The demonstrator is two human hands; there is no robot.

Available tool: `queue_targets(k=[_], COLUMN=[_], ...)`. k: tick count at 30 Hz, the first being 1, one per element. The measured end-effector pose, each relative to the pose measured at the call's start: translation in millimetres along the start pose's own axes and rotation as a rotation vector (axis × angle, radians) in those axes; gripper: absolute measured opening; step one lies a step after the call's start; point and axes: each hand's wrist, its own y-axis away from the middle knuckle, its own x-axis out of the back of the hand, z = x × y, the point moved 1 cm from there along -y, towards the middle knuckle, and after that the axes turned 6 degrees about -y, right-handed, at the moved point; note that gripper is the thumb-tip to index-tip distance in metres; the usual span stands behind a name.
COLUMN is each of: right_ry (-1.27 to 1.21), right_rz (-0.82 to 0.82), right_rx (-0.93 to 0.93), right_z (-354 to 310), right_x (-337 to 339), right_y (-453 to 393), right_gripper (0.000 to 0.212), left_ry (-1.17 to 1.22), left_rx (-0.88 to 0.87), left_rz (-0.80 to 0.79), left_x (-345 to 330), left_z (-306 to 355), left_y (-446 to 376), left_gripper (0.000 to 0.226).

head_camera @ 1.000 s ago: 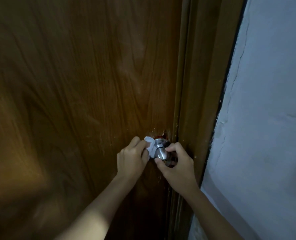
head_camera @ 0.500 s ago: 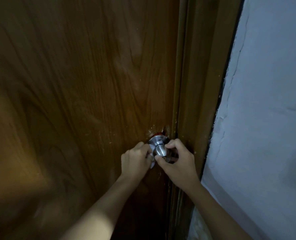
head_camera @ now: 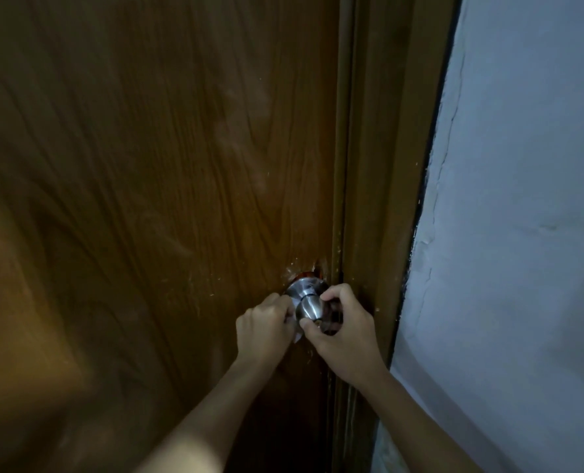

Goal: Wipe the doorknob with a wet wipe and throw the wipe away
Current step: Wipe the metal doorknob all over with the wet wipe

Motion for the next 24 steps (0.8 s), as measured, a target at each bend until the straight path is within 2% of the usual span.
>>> queue_targets(k=[6,8,11,13,15,17,19,21,22,24], right_ry=[0.000,0.000,0.039,0.068,0.018,-0.006,0.064,0.137,0.171,0.235], right_rz=[-0.004,-0.013,-0.049,-0.026,0.075,0.093,0.041,0.050,0.088,0.189], right_rx=[0.029,0.028,0.016,0.028,0.084,0.203,0.349,0.391,0.378,0.325], right_z=[-1,-2,-7,-15,-26,-38,-42,-40,-37,-33], right_x=[0,1,9,13,16,14,12,12,14,17], right_y=[0,1,-1,-3,-6,-10,-13,-15,-16,-21], right_gripper=[0.032,0.033,0.032,0.039,0.048,0.046,0.031,0.019,0.017,0.020], left_ry=[-0.043,0.042,0.308,0.463,0.565,0.626,0.629,0.568,0.530,0.452], left_rx=[-0.053,0.012,0.084,0.084,0.058,-0.003,-0.045,-0.020,0.015,0.089], left_rz=[0.062,0.139,0.243,0.200,0.108,0.054,0.043,0.062,0.044,-0.039], left_x=[27,38,50,55,57,57,55,54,53,50], left_z=[-8,-6,2,11,20,28,31,26,22,12], left_y=[-13,-19,-31,-31,-27,-21,-14,-8,-6,-2], left_gripper=[0.019,0.016,0.014,0.023,0.028,0.029,0.026,0.025,0.031,0.056])
